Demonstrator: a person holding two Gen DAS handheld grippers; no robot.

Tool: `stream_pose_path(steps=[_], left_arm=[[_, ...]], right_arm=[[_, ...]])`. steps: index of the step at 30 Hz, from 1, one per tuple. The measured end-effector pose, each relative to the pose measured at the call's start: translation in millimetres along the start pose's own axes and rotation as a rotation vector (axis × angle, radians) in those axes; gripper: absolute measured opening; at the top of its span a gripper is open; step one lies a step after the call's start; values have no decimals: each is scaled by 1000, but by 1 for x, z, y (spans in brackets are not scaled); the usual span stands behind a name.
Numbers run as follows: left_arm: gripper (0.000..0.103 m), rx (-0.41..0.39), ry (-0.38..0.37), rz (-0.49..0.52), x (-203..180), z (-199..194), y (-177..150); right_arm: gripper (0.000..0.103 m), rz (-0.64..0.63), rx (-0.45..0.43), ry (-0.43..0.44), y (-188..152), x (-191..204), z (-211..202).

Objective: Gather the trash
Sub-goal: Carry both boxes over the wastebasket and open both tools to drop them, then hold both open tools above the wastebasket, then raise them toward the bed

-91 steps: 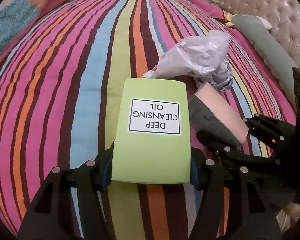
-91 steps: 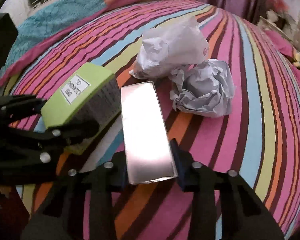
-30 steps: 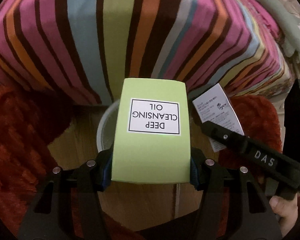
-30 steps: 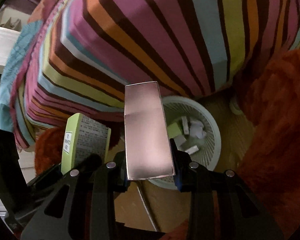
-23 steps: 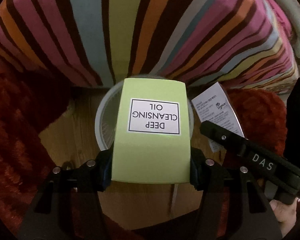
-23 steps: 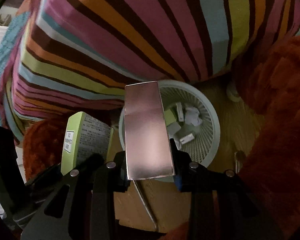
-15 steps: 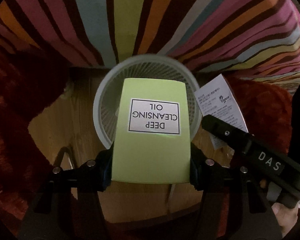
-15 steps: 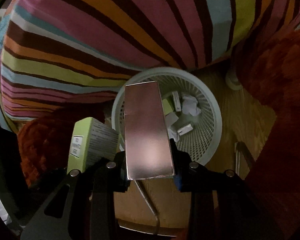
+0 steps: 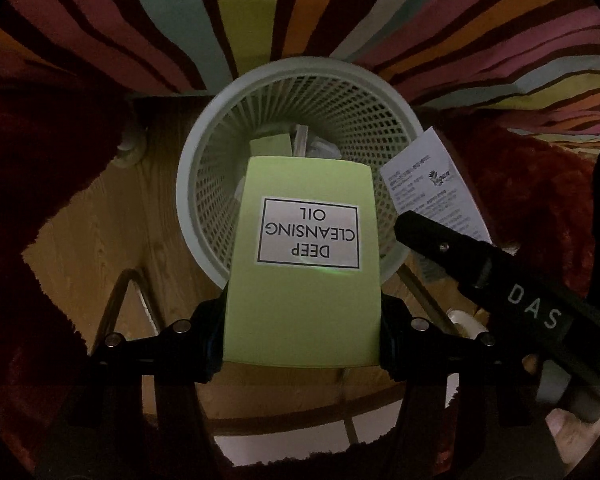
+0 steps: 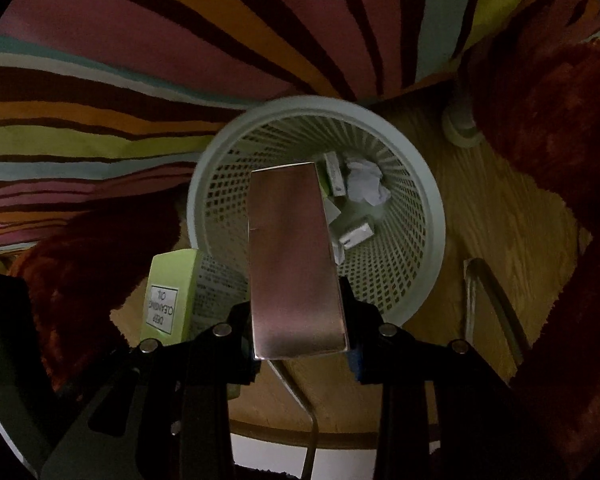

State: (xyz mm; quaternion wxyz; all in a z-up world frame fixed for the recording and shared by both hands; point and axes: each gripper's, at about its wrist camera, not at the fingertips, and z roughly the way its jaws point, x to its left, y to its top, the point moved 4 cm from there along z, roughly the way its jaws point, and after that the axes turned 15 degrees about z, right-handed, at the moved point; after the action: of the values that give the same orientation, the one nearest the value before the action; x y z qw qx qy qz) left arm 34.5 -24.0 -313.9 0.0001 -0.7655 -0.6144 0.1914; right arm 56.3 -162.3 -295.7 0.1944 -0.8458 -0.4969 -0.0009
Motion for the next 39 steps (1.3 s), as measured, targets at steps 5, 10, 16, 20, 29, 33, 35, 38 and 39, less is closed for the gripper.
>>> stream_pose_path(steps=[5, 10, 16, 20, 29, 33, 35, 38, 39], left_arm=[[59, 26, 15, -14, 4, 10, 5], [59, 46, 55, 12, 2, 19, 10], [59, 72, 66, 18, 0, 25, 12], [59, 87, 72, 6, 3, 27, 12], [86, 109, 76, -6, 7, 34, 13], [91, 87, 63, -28, 11, 32, 13], [91, 89, 59, -24, 10, 32, 12], [91, 82, 53, -13, 9, 32, 13], [91, 80, 52, -12, 9, 31, 13]], right_arm=[[31, 10, 21, -24, 1, -1, 8], [31, 27, 45, -36, 4, -3, 17], [31, 54, 57, -37, 8, -8, 22], [32, 64, 60, -35, 9, -9, 24], [82, 92, 49, -35, 12, -10, 22], [83, 105, 49, -39, 12, -11, 23], [83, 98, 45, -47, 11, -10, 23], [83, 88, 43, -47, 10, -9, 21], [83, 90, 42, -46, 10, -9, 21]])
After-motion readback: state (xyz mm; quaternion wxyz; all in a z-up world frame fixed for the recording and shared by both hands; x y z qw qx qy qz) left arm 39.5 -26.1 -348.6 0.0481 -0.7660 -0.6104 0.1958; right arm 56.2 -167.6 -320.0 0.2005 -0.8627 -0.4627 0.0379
